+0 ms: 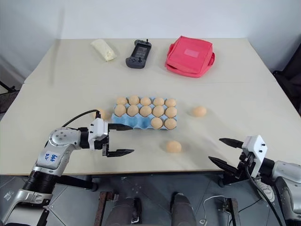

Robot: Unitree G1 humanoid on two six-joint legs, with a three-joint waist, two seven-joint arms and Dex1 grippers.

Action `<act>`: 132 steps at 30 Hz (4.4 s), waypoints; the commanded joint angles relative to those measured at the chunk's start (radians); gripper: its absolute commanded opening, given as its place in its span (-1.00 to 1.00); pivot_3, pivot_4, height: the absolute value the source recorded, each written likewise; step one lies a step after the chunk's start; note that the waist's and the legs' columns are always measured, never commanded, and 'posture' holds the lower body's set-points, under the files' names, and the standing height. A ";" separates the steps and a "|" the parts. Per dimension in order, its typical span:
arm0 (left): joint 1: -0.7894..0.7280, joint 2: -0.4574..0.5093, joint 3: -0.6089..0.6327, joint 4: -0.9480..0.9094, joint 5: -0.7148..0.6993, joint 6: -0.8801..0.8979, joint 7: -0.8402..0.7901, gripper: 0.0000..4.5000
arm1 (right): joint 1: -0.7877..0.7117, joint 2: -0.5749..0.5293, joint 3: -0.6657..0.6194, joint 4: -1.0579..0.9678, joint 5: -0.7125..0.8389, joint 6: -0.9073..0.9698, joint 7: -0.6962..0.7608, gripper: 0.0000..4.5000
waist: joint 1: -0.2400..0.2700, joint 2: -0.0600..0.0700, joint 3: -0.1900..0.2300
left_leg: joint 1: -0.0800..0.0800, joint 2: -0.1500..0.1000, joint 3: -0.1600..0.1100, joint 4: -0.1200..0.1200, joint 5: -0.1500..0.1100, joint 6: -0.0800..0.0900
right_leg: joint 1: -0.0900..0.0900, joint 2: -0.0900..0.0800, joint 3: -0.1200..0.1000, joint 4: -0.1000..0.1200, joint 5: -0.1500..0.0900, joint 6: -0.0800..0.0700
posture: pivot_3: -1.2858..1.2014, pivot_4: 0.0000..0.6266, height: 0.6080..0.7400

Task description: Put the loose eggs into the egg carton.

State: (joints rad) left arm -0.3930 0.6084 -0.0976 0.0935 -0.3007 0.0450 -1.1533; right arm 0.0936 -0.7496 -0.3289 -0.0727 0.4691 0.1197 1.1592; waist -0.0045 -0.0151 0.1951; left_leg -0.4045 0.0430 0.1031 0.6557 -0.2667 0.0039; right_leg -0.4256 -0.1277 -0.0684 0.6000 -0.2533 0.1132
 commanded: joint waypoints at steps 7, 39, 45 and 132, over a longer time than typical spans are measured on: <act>0.028 0.038 0.055 -0.005 -0.004 -0.016 0.007 1.00 | -0.189 0.063 0.269 -0.069 -0.048 0.063 -0.020 0.98 | 0.002 0.000 0.000 | -0.001 0.005 0.000 0.001 0.000 -0.002 | -0.001 0.004 0.000 -0.001 0.001 -0.003 | 0.03 -0.52 1.00; 0.310 0.111 0.310 -0.110 -0.045 0.041 0.148 1.00 | -0.787 0.537 0.579 0.281 -0.243 0.033 -0.240 -0.28 | -0.023 0.000 0.000 | -0.001 0.008 -0.002 -0.001 -0.002 -0.005 | -0.007 -0.004 -0.013 0.005 0.001 -0.006 | 0.03 -0.52 1.00; 0.334 0.106 0.315 -0.166 -0.057 0.068 0.170 1.00 | -0.808 0.527 0.542 0.326 -0.248 -0.025 -0.227 0.57 | -0.024 0.000 0.000 | -0.001 0.007 0.003 -0.003 -0.004 -0.005 | -0.009 -0.006 -0.017 0.007 0.001 -0.006 | 0.03 -0.52 1.00; 0.421 0.104 0.439 -0.116 -0.118 0.091 0.217 1.00 | -0.872 0.577 0.590 0.237 -0.264 0.128 -0.211 0.97 | -0.046 0.000 0.000 | -0.002 0.027 0.028 0.006 -0.015 -0.013 | -0.021 -0.003 -0.044 0.016 0.004 -0.020 | 0.03 -0.52 1.00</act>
State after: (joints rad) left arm 0.0201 0.7093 0.3151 0.0023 -0.4031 0.1352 -0.9414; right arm -0.7868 -0.1656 0.2822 0.2381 0.1678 0.2598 0.9140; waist -0.0510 -0.0154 0.1948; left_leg -0.4067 0.0701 0.1320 0.6617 -0.2824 -0.0090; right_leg -0.4465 -0.1308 -0.1133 0.6149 -0.2489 0.0930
